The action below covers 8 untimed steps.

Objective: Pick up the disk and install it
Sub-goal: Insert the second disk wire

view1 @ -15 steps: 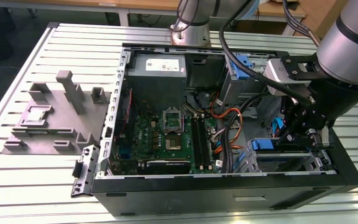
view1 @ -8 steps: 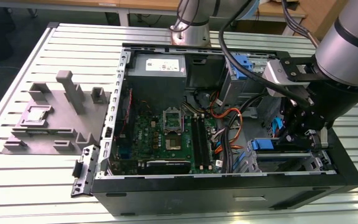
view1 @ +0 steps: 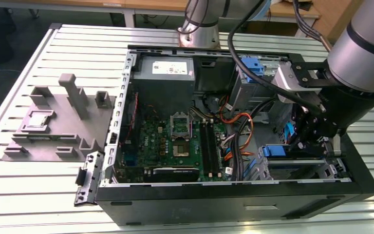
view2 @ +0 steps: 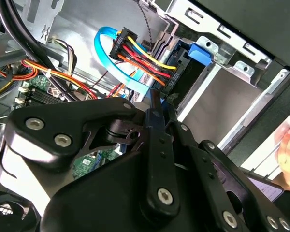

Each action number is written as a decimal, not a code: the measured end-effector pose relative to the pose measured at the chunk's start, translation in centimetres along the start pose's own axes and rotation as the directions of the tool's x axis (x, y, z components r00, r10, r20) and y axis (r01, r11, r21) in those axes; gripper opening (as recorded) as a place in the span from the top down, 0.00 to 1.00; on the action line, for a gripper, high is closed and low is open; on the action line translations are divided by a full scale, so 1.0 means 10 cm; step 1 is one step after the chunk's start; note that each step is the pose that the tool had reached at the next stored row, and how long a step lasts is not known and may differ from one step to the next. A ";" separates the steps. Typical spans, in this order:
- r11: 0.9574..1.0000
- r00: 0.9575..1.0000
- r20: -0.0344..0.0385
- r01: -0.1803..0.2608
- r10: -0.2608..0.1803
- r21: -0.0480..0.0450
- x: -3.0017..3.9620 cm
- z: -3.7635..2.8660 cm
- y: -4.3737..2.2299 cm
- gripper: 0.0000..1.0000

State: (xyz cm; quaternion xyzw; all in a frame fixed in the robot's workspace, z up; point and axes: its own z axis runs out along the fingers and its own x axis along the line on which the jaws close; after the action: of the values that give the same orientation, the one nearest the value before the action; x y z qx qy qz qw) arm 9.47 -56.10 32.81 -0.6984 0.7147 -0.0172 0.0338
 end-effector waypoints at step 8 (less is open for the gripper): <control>1.000 1.000 0.001 0.000 0.000 -0.001 -0.001 -0.038 -0.002 0.76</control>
State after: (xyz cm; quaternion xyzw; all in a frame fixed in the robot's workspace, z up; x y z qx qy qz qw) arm 9.47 -56.10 33.20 -0.6984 0.7147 -0.0165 0.0336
